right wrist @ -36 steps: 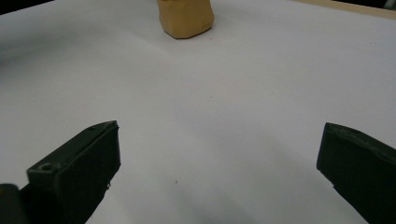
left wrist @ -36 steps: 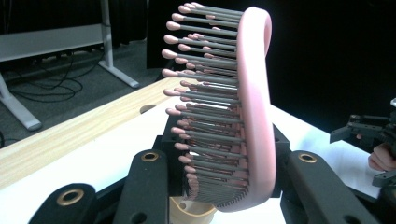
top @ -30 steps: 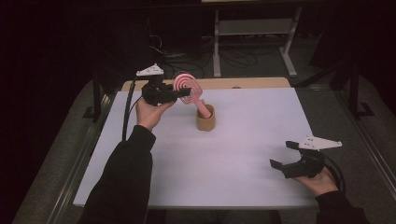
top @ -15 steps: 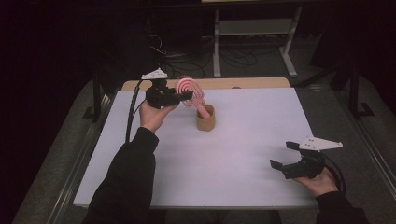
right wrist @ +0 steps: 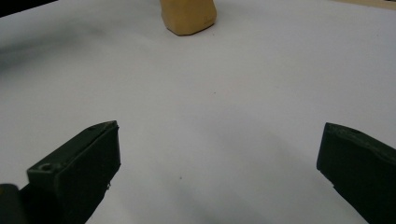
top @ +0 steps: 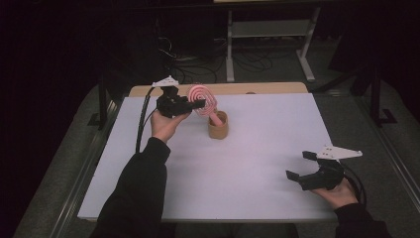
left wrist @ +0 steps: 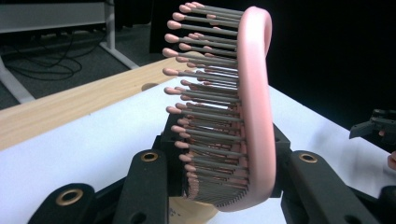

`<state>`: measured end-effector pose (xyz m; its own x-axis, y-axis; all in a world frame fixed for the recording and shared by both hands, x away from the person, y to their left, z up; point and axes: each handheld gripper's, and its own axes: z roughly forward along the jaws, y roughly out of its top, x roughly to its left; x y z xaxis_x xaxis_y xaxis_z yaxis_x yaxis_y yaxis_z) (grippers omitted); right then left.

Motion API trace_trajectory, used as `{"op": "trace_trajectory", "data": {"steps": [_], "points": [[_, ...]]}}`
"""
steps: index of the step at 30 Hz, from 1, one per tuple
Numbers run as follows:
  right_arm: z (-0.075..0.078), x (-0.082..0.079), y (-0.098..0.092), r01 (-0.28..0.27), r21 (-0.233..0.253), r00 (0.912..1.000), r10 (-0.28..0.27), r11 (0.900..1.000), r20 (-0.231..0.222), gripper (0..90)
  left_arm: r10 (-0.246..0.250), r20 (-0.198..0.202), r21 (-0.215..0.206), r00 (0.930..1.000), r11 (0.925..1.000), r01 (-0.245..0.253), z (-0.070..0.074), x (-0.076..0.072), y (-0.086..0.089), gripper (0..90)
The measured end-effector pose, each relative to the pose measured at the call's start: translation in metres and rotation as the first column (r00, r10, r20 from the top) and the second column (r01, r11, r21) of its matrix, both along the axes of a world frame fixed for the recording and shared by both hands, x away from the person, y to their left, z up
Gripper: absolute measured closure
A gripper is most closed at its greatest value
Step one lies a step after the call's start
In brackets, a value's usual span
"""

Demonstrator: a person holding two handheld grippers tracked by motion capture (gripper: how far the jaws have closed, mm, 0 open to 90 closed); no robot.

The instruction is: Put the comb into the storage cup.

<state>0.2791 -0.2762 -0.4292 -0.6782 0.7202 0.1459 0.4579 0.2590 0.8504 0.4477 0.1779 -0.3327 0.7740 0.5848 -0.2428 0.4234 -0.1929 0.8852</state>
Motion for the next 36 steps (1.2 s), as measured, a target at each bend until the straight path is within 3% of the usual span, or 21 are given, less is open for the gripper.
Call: {"op": "trace_trajectory", "data": {"steps": [4, 5, 8, 13, 23, 28, 36], "points": [[-0.001, 0.0, 0.001, -0.002, 0.0, 1.0, 0.002, 1.0, 0.0, 0.0, 0.008, -0.003, -0.009, 1.0, 0.9999, -0.008, -0.003, -0.001, 0.003, 62.4], [-0.001, 0.001, 0.0, -0.001, -0.001, 1.0, 0.001, 1.0, -0.001, 0.0, 0.015, -0.01, -0.028, 0.9998, 0.9995, -0.015, -0.005, -0.002, 0.007, 61.9], [-0.001, 0.0, 0.0, 0.002, -0.002, 1.0, -0.002, 1.0, 0.0, 0.0, 0.028, -0.018, -0.064, 0.9995, 0.9975, -0.029, -0.006, -0.003, 0.013, 54.0], [-0.002, 0.001, 0.001, 0.002, -0.006, 1.0, -0.002, 1.0, -0.005, 0.0, 0.039, -0.03, -0.08, 0.9988, 0.9959, -0.041, -0.009, -0.008, 0.02, 44.5], [-0.002, 0.002, 0.002, 0.002, -0.015, 1.0, -0.002, 1.0, -0.003, 0.0, 0.035, -0.029, -0.064, 0.999, 0.9973, -0.037, -0.02, -0.019, 0.033, 27.6], [-0.003, 0.002, 0.001, 0.006, -0.018, 1.0, -0.006, 1.0, -0.007, 0.0, 0.019, -0.031, -0.045, 0.9994, 0.9988, -0.02, -0.025, -0.025, 0.04, 14.8], [-0.003, 0.002, 0.002, 0.003, -0.02, 0.9999, -0.004, 1.0, -0.01, 0.0, -0.014, -0.033, -0.047, 0.9993, 0.9988, 0.013, -0.029, -0.037, 0.05, 11.1]]}}
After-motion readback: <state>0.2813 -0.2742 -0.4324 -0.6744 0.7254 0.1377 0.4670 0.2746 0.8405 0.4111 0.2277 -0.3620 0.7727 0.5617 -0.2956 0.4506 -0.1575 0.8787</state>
